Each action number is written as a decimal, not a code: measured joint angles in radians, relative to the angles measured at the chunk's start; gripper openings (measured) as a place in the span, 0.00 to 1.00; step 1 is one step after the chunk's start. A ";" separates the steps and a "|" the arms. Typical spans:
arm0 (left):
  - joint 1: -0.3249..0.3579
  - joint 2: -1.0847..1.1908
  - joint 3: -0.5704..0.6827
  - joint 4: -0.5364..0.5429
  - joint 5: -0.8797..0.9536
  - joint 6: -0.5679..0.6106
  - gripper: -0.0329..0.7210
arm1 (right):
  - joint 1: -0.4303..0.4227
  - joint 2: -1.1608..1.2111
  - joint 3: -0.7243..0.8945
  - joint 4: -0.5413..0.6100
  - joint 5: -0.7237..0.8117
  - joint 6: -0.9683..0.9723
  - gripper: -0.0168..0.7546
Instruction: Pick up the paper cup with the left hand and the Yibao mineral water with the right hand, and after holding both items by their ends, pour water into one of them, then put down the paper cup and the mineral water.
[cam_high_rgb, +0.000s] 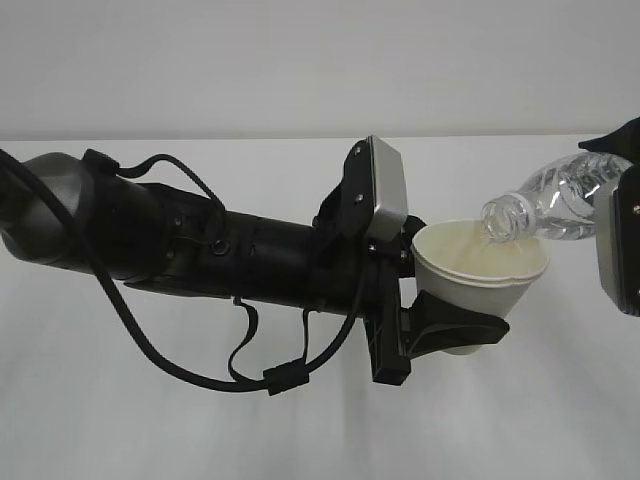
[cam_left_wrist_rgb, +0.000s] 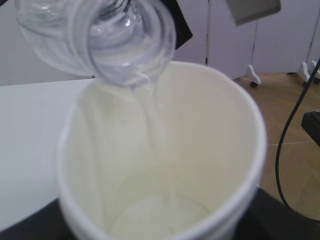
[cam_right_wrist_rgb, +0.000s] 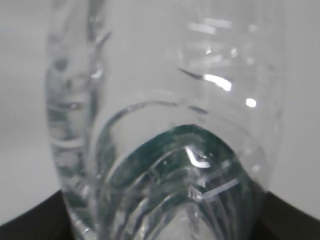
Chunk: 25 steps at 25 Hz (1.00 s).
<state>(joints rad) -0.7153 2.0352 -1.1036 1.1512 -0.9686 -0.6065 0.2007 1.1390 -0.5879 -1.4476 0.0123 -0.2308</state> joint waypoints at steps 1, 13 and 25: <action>0.000 0.000 0.000 0.000 0.000 0.000 0.62 | 0.000 0.000 0.000 0.000 0.000 0.000 0.63; 0.000 0.000 0.000 0.002 0.000 0.000 0.62 | 0.000 0.000 0.000 0.000 0.004 0.000 0.63; 0.000 0.000 0.000 0.002 0.002 0.000 0.62 | 0.000 0.000 0.000 -0.008 0.004 0.000 0.63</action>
<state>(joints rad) -0.7153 2.0352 -1.1036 1.1530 -0.9667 -0.6065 0.2007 1.1390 -0.5879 -1.4557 0.0161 -0.2308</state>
